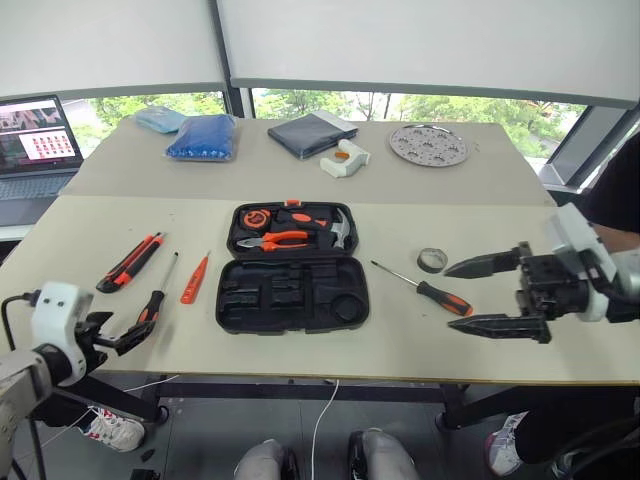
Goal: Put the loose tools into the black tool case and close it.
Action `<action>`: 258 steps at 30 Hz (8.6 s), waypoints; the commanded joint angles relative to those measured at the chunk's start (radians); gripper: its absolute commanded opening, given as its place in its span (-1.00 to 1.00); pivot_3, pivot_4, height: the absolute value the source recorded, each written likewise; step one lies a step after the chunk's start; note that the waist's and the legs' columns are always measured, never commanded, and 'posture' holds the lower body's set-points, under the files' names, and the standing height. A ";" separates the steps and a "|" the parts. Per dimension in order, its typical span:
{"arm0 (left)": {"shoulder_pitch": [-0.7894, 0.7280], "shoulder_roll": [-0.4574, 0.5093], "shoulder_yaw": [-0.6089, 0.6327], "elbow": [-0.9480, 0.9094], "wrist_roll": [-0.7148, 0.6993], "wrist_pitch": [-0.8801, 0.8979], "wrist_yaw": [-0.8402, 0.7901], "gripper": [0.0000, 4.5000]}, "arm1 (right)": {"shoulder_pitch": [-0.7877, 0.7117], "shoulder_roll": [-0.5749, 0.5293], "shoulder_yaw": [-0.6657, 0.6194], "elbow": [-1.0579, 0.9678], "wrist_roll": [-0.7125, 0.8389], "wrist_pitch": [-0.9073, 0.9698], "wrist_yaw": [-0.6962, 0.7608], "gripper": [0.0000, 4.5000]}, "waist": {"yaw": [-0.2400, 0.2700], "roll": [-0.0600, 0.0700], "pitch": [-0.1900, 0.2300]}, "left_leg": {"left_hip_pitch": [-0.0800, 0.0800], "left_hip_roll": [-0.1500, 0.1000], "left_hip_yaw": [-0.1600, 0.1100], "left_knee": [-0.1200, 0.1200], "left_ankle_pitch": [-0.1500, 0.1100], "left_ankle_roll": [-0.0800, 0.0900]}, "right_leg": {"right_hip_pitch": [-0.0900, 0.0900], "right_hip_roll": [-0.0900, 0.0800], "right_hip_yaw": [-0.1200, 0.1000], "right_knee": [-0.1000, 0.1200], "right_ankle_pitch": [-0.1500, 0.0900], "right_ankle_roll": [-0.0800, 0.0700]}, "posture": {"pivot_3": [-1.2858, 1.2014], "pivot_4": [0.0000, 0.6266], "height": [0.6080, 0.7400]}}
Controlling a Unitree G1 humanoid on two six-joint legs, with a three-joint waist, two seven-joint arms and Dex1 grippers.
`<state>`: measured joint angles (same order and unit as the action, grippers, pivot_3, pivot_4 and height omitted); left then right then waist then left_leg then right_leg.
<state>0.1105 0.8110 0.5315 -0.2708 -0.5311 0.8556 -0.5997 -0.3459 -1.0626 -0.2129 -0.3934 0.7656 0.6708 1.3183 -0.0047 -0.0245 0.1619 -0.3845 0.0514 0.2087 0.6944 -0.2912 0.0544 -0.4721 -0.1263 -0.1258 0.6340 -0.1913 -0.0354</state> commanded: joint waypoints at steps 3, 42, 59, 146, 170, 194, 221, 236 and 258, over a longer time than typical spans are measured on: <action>-0.102 0.014 -0.119 0.127 0.061 -0.003 0.012 1.00 | -0.077 0.052 0.053 -0.089 0.042 0.018 -0.059 0.97 | 0.005 0.000 0.000 | 0.000 -0.001 0.000 0.000 0.000 0.000 | 0.000 0.000 0.000 0.000 0.001 0.000 | 0.03 -0.52 0.67; -1.114 -0.124 -0.829 1.053 0.529 -1.069 -0.784 -0.58 | 0.175 0.066 -0.017 -0.185 -0.079 0.016 -0.345 1.00 | 0.008 -0.004 0.002 | -0.007 0.000 -0.003 0.018 0.005 0.010 | -0.001 0.013 -0.006 0.008 0.000 -0.001 | 0.03 -0.52 0.67; -1.184 -0.172 -0.791 1.311 0.613 -1.203 -0.756 -0.58 | 0.106 0.072 0.000 -0.152 -0.091 0.025 -0.345 1.00 | 0.007 -0.004 0.002 | -0.016 0.001 -0.009 0.028 0.001 0.017 | -0.002 0.011 -0.010 0.008 0.001 0.002 | 0.03 -0.52 0.67; -0.631 0.127 -0.476 0.257 0.158 -0.425 -0.771 1.00 | -0.387 0.355 0.567 0.384 -0.645 -0.358 -0.239 -0.55 | -0.007 0.002 0.004 | -0.017 -0.001 -0.015 0.034 0.001 0.016 | 0.000 0.010 -0.008 0.015 -0.004 0.006 | 0.03 -0.52 0.67; -0.610 0.112 -0.477 0.242 0.148 -0.443 -0.700 1.00 | -0.500 0.543 0.618 0.654 -0.865 -0.537 -0.270 -0.09 | -0.016 0.002 0.004 | -0.020 -0.001 -0.013 0.035 0.002 0.015 | -0.004 0.013 -0.010 0.017 -0.005 0.005 | 0.03 -0.52 0.67; -0.626 0.083 -0.499 0.293 0.175 -0.484 -0.684 1.00 | -0.539 0.702 0.604 0.740 -0.831 -0.395 -0.309 -0.96 | -0.021 0.002 0.004 | -0.020 -0.001 -0.013 0.035 0.002 0.014 | -0.004 0.012 -0.010 0.021 -0.005 0.004 | 0.03 -0.52 0.67; -0.217 0.057 -0.052 0.072 0.057 -0.185 -0.328 1.00 | -0.374 0.554 0.213 0.118 -0.279 0.179 -0.188 -0.09 | -0.032 0.002 0.004 | -0.019 -0.001 -0.015 0.031 0.005 0.009 | -0.009 0.013 0.000 0.026 -0.005 -0.007 | 0.03 -0.52 0.67; -0.207 -0.009 -0.073 -0.042 0.061 0.167 0.028 1.00 | -0.224 0.418 0.141 -0.130 -0.085 0.250 -0.325 1.00 | 0.018 0.000 0.004 | -0.009 -0.002 -0.016 0.019 0.003 -0.006 | -0.002 0.005 -0.001 0.021 -0.007 -0.003 | 0.03 -0.52 0.67; -0.644 -0.063 -0.446 0.492 0.241 0.069 0.047 -0.26 | -0.102 0.355 0.116 -0.253 0.008 0.241 -0.490 1.00 | 0.006 -0.002 0.003 | -0.007 -0.002 -0.015 0.016 0.004 -0.004 | 0.001 0.014 0.000 0.015 -0.005 -0.003 | 0.03 -0.52 0.67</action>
<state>-0.5367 0.7412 0.0906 0.1926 -0.3009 0.9473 -0.5266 -0.4483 -0.6907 -0.0604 -0.6081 0.7546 0.9273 0.8284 0.0011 -0.0265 0.1644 -0.3918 0.0495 0.1938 0.7108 -0.2876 0.0504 -0.4706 -0.1126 -0.1256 0.6487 -0.1967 -0.0384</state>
